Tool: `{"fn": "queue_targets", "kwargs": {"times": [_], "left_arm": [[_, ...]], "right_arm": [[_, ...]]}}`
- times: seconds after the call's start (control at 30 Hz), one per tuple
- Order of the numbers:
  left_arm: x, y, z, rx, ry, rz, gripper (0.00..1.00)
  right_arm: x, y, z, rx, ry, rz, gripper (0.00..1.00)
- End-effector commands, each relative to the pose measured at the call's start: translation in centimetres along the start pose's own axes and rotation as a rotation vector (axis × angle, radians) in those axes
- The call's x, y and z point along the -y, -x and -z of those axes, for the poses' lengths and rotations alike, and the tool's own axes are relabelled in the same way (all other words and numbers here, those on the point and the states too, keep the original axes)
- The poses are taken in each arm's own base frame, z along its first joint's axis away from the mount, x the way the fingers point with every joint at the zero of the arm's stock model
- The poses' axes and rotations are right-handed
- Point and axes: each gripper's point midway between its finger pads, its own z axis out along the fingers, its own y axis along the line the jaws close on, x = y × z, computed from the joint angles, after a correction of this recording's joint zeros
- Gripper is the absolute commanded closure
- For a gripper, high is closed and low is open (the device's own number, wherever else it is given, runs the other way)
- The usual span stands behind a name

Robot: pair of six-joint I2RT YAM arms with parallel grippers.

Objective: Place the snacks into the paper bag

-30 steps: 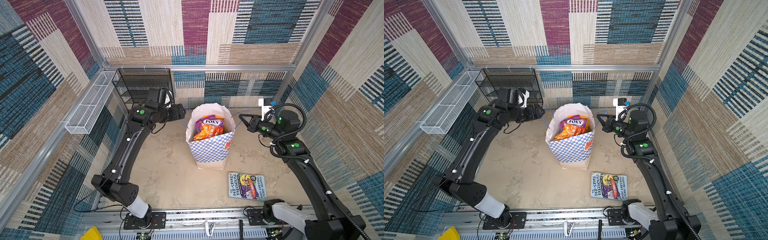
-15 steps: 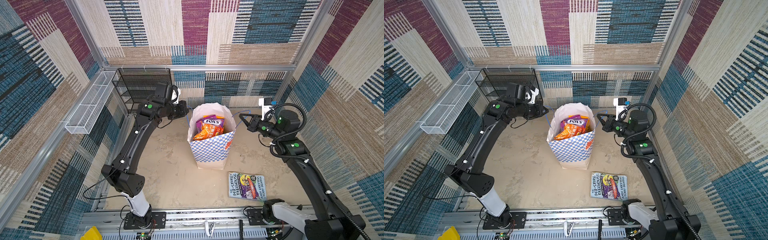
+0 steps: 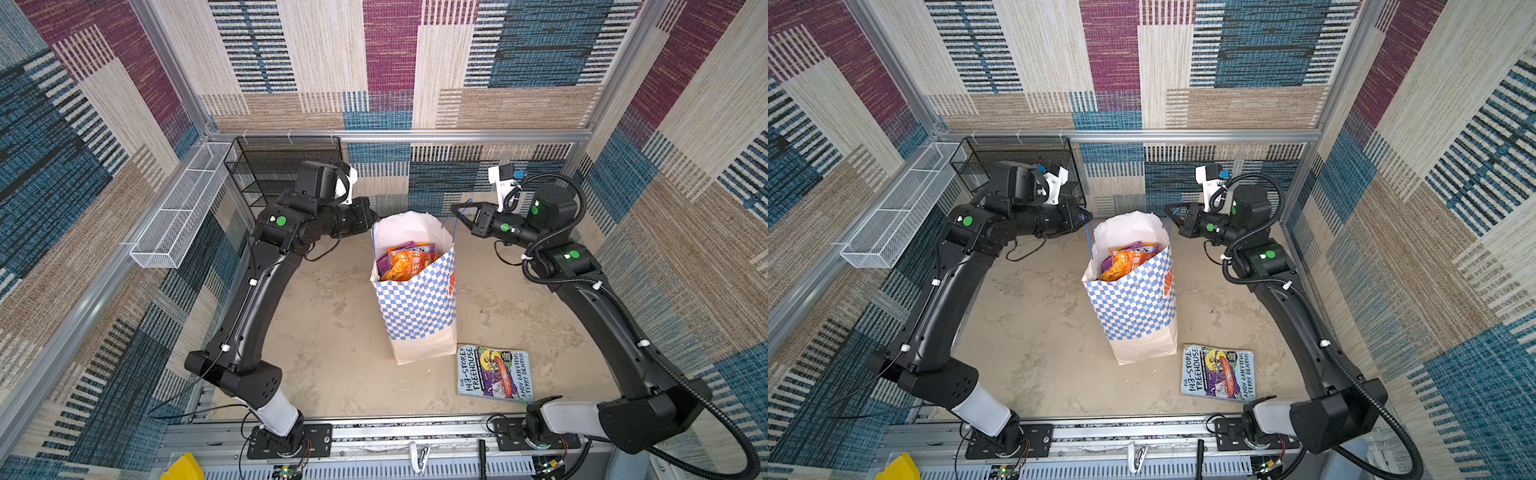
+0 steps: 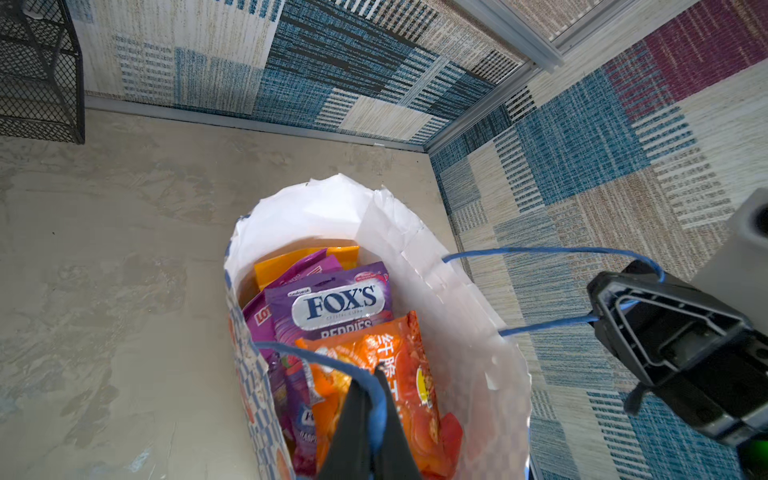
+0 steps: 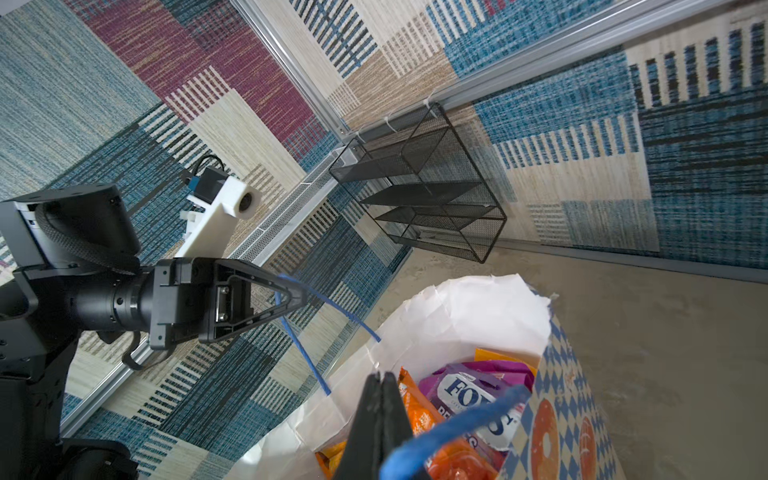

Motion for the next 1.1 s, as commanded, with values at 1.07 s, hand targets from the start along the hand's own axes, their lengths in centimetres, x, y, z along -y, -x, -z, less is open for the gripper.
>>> {"fn": "queue_targets", "kwargs": {"times": [1.07], "left_arm": [[-1.9,1.2,2.9,0.149,-0.155,0.146,1.00]], "right_arm": [[-2.1,-4.7,-2.0,-0.116,0.125,-0.110,1.00]]}}
